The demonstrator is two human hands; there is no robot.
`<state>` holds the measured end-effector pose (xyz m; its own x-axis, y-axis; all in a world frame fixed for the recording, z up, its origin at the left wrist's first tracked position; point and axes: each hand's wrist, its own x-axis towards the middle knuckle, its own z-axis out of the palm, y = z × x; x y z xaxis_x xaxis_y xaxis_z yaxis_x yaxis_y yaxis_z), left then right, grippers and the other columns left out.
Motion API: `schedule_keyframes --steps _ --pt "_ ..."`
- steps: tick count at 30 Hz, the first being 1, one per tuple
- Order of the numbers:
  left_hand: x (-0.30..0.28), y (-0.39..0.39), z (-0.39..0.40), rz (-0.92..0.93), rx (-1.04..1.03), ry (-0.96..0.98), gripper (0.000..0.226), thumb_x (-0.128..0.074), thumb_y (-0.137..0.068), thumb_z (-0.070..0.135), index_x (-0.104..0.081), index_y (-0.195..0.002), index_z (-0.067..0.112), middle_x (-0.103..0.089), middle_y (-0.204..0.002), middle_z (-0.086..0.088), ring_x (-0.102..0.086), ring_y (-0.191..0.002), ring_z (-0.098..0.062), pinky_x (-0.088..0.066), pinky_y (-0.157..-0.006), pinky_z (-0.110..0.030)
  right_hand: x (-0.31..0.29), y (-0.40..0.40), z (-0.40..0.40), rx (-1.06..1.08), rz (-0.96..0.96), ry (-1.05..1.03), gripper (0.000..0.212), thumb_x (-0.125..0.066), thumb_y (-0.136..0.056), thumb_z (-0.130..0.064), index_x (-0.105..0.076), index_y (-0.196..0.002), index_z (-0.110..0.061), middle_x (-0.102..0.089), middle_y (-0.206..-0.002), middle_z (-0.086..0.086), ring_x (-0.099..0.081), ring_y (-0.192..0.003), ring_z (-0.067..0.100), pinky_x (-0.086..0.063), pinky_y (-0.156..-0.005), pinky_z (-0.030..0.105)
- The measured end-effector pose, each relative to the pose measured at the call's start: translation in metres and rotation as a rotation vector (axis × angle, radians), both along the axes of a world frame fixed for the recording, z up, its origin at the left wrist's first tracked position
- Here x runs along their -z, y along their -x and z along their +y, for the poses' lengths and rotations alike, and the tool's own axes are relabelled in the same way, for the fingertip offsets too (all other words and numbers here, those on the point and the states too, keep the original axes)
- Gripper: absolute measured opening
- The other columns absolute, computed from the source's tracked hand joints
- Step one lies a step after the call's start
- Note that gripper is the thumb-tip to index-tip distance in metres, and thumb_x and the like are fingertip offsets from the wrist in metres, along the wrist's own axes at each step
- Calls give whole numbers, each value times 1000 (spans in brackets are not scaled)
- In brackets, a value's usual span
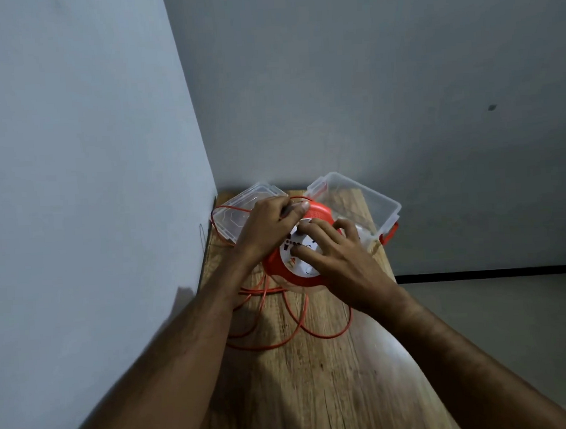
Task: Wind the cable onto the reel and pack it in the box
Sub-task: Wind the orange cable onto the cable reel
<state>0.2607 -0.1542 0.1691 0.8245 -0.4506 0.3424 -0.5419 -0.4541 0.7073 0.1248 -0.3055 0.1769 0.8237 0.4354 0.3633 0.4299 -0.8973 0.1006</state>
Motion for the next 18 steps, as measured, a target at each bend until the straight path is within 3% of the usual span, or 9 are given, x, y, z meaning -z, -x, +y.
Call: schedule_keyframes --steps 4,9,14,18 --pt "-6 4 -1 -10 31 -13 45 -52 -95 54 -70 -87 14 -69 -79 3 -64 -74 -11 -55 -72 -41 -6 -7 -10 -119 45 144 53 -77 -85 -27 -55 -133 -29 -43 -149 11 -38 -142 32 -29 -111 56" --pt "-9 7 -3 -11 17 -13 43 -55 -95 53 -72 -91 14 -71 -85 3 -66 -79 -9 -56 -74 -39 -10 -9 -11 -78 26 156 64 -88 -74 -32 -61 -132 -34 -47 -145 12 -46 -135 32 -35 -104 55" --pt "-12 9 -7 -78 -30 -28 42 -61 -96 47 -62 -73 12 -61 -69 1 -57 -65 -10 -44 -61 -32 -6 -12 -7 -21 -106 20 55 -83 -73 -29 -68 -125 -31 -55 -119 11 -57 -108 30 -44 -86 49" --pt "-15 11 -9 -53 -74 6 49 -56 -95 55 -65 -77 11 -65 -73 -2 -62 -68 -14 -53 -65 -41 -2 -14 -3 96 -117 -152 61 -78 -65 -30 -70 -125 -22 -65 -88 8 -61 -78 27 -50 -76 41"
